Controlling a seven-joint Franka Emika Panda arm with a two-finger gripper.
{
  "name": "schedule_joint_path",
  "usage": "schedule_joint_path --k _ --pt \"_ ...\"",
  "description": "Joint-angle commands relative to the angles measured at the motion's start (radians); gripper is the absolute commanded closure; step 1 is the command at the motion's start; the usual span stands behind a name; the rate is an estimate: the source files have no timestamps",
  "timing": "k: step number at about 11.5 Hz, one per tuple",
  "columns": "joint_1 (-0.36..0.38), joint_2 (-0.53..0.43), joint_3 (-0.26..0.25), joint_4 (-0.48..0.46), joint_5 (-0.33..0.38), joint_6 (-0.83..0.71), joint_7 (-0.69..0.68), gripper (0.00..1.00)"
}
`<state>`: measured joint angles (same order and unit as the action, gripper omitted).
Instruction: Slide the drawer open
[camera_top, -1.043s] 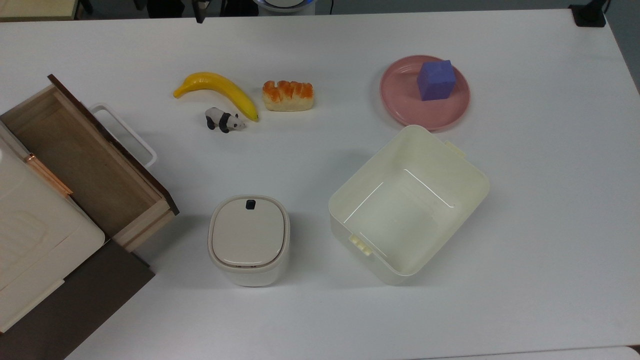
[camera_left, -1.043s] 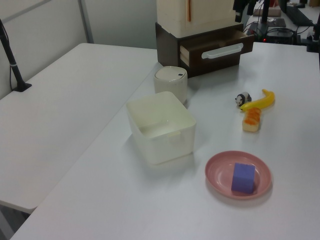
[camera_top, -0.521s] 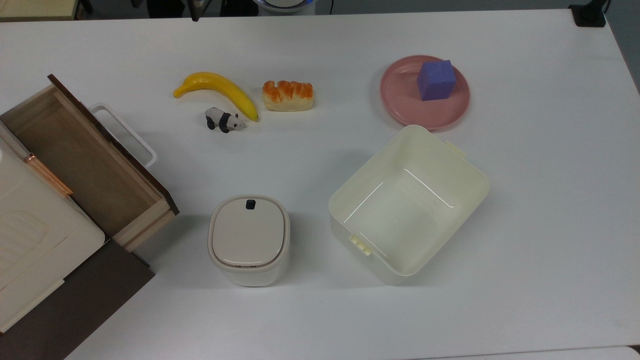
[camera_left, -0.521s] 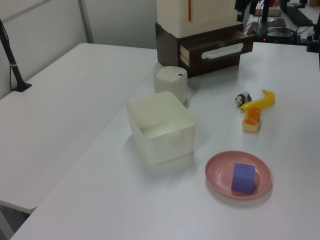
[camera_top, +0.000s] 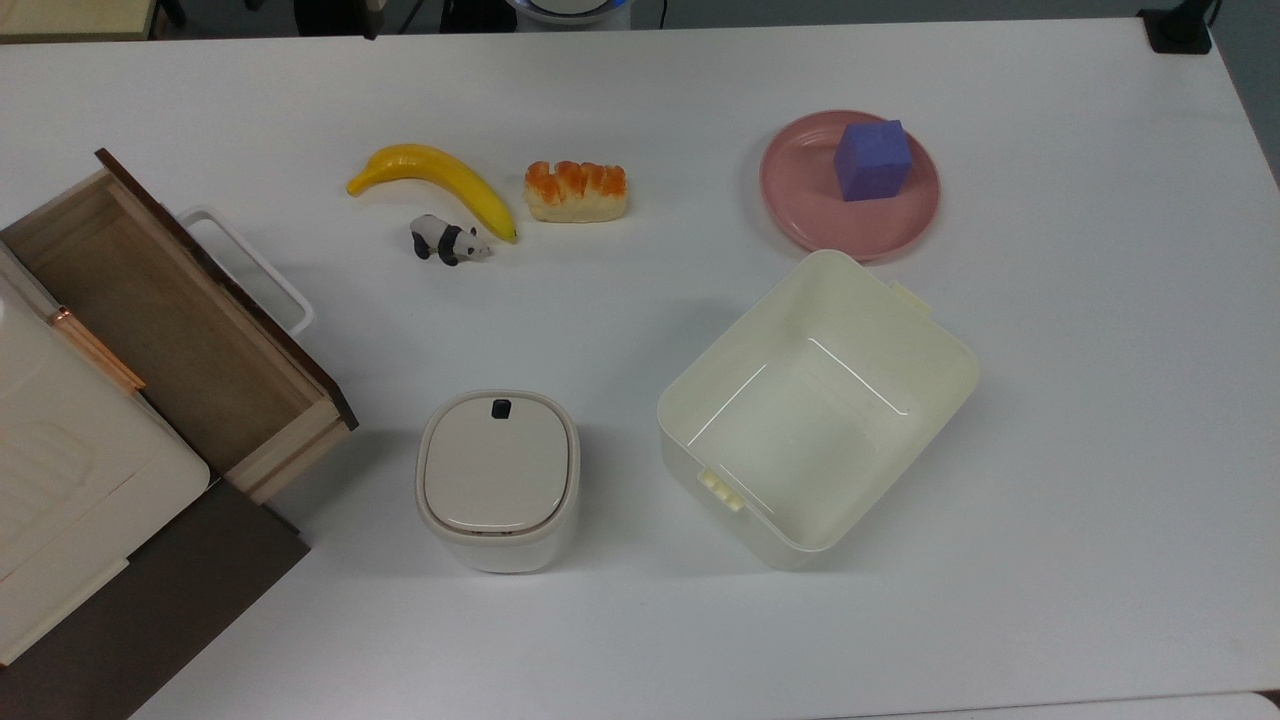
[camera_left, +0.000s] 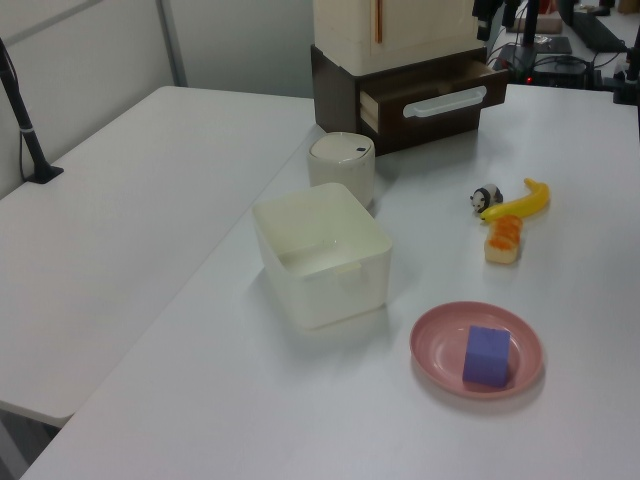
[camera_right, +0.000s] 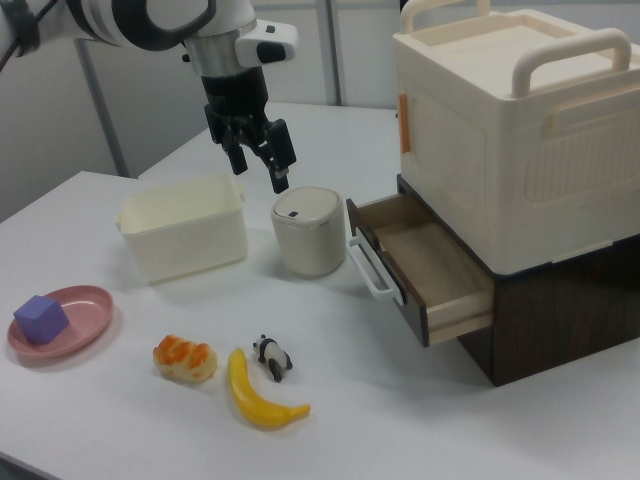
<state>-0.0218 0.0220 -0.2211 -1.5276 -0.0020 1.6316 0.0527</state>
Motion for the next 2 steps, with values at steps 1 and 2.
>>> schedule_joint_path --k 1,2 --pt "0.011 -0.024 -0.006 -0.020 0.022 -0.006 -0.019 0.00" --pt "0.013 -0.024 -0.004 -0.020 0.022 -0.006 -0.014 0.00"
